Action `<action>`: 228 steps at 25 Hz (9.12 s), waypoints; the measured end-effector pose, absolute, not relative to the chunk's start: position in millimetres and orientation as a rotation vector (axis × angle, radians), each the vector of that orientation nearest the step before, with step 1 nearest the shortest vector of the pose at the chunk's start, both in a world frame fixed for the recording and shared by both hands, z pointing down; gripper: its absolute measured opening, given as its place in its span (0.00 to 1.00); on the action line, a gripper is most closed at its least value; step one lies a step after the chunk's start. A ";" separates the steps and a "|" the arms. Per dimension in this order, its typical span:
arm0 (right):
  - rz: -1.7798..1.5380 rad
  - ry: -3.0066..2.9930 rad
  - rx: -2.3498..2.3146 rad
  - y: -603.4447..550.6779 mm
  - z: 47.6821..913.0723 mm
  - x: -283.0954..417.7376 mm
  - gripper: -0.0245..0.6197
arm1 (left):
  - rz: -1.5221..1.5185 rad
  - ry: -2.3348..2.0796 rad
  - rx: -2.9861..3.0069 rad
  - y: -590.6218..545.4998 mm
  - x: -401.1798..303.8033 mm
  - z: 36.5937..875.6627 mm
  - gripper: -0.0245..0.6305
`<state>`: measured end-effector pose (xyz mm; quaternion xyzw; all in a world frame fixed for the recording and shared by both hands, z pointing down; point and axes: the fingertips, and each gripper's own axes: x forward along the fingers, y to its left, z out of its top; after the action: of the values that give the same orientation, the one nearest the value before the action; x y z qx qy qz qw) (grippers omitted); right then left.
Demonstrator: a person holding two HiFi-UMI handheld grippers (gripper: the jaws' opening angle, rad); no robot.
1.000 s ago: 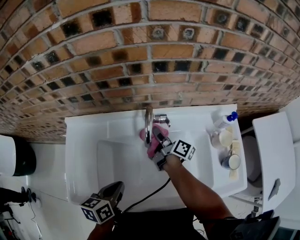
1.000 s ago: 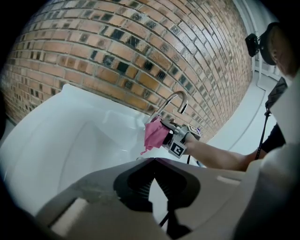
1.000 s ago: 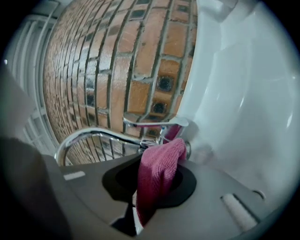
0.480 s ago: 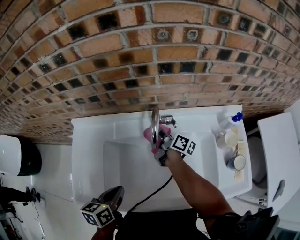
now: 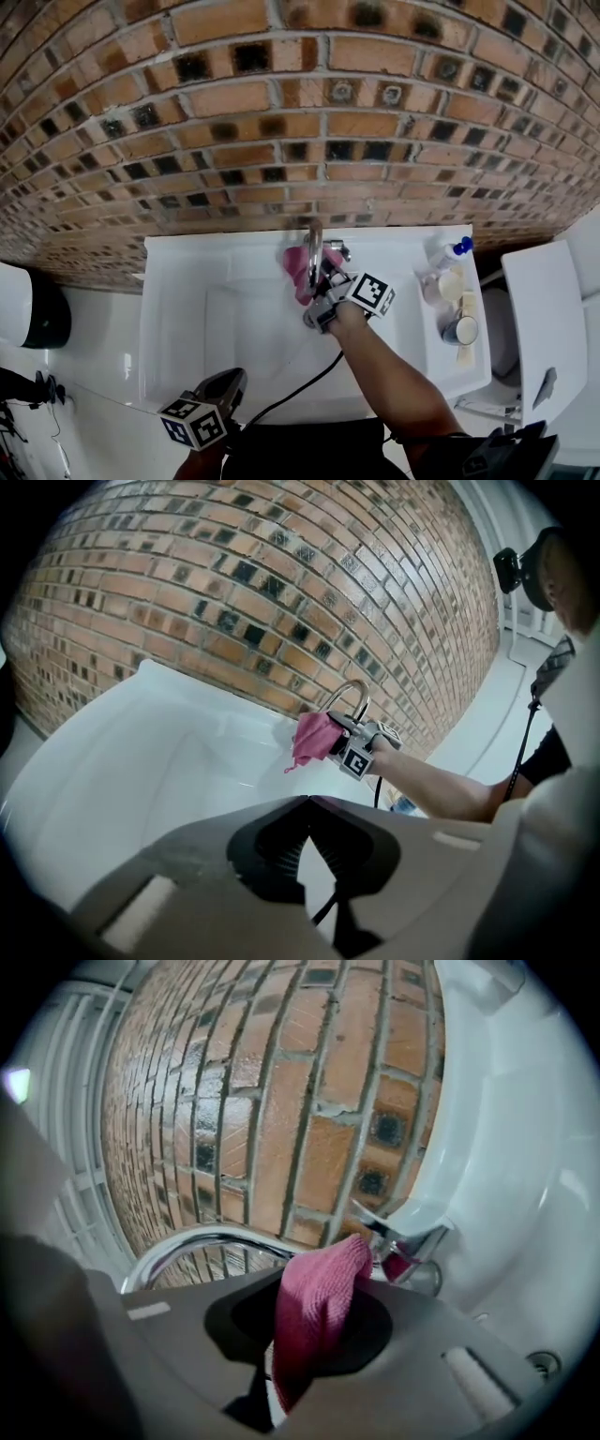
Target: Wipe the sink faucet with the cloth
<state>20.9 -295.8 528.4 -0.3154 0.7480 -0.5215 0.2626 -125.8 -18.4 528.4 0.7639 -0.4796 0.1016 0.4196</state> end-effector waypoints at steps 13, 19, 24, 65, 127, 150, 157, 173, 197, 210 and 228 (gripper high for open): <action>-1.356 1.848 -0.608 -291.2 458.3 28.7 0.13 | 0.195 -1.212 1.980 -8.7 -128.8 506.2 0.04; -1.346 1.820 -0.505 -280.2 442.4 32.3 0.12 | 0.180 -1.220 2.004 -4.0 -129.4 502.2 0.04; -1.287 1.909 -0.508 -270.9 432.7 32.4 0.12 | 0.185 -1.203 2.024 1.2 -123.8 501.9 0.04; -0.976 2.423 -1.038 -213.1 418.6 89.1 0.12 | 0.263 -1.082 2.124 -12.2 -103.8 515.7 0.04; -0.397 3.424 -0.988 -292.1 397.7 -26.8 0.12 | 0.115 -1.121 2.016 -14.6 -103.3 514.2 0.04; -0.133 3.191 -1.196 -199.7 397.3 -25.5 0.12 | 0.195 -1.005 2.103 19.1 -143.5 517.3 0.04; -0.313 3.103 -1.215 -174.5 419.4 -22.1 0.12 | 0.215 -0.980 2.117 30.0 -146.1 518.2 0.04; -0.701 2.968 -1.155 -155.7 472.7 -20.5 0.12 | 0.238 -0.969 2.107 35.2 -140.7 523.3 0.04; -1.395 2.171 -1.020 -236.2 576.6 -16.9 0.12 | 0.243 -1.203 1.920 28.2 -181.9 531.7 0.04; -1.413 2.002 -1.018 -296.2 593.0 -5.4 0.12 | 0.292 -1.224 1.859 5.7 -185.2 543.0 0.04; -1.337 2.073 -0.819 -271.7 539.4 -1.0 0.12 | 0.253 -1.166 1.930 -7.6 -164.0 533.8 0.04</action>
<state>-1.0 -271.7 539.4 -0.3035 0.7685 -0.4955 0.2679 -164.0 -7.6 533.8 0.7710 -0.4656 0.1010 0.4226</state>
